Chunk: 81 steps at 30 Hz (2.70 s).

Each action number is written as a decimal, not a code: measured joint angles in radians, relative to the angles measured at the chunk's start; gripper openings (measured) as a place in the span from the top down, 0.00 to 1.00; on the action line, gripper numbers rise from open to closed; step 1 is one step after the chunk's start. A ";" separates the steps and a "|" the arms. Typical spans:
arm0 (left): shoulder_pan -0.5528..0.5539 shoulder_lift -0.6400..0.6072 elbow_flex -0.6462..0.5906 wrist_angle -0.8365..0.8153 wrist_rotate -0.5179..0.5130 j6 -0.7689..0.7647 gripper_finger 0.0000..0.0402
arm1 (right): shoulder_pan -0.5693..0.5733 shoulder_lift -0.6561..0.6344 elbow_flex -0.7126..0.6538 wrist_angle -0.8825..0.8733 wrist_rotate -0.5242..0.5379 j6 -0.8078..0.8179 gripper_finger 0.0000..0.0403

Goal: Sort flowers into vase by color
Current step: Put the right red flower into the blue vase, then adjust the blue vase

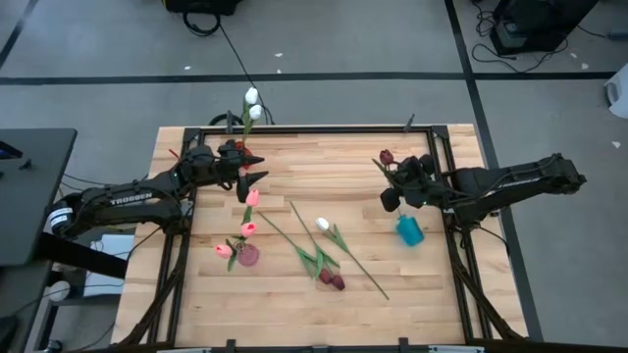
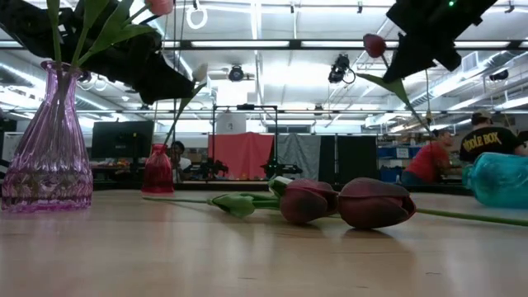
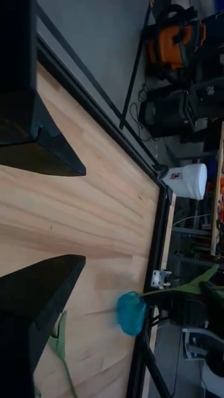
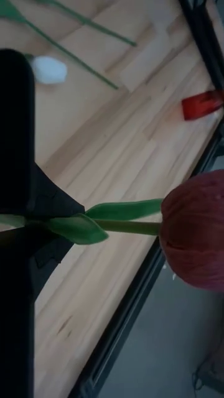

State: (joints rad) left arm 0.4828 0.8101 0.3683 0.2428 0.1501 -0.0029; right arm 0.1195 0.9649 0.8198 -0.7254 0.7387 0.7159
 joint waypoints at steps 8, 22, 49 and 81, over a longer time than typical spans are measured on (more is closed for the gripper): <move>0.000 0.000 0.000 0.000 0.001 -0.003 0.44 | -0.003 0.003 0.015 0.058 -0.036 -0.052 0.94; 0.000 0.001 0.001 0.016 0.071 -0.032 0.44 | -0.201 -0.002 0.065 0.305 -0.333 -0.283 0.94; 0.000 0.004 0.002 -0.035 0.044 -0.012 0.44 | -0.324 0.279 0.135 -0.018 -0.807 -0.137 0.54; 0.000 0.004 0.002 -0.037 0.041 0.025 0.44 | -0.221 0.589 0.135 -0.382 -0.863 0.064 0.51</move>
State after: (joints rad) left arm 0.4824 0.8143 0.3698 0.2062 0.1913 0.0221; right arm -0.1014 1.5543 0.9546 -1.1070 -0.1241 0.7796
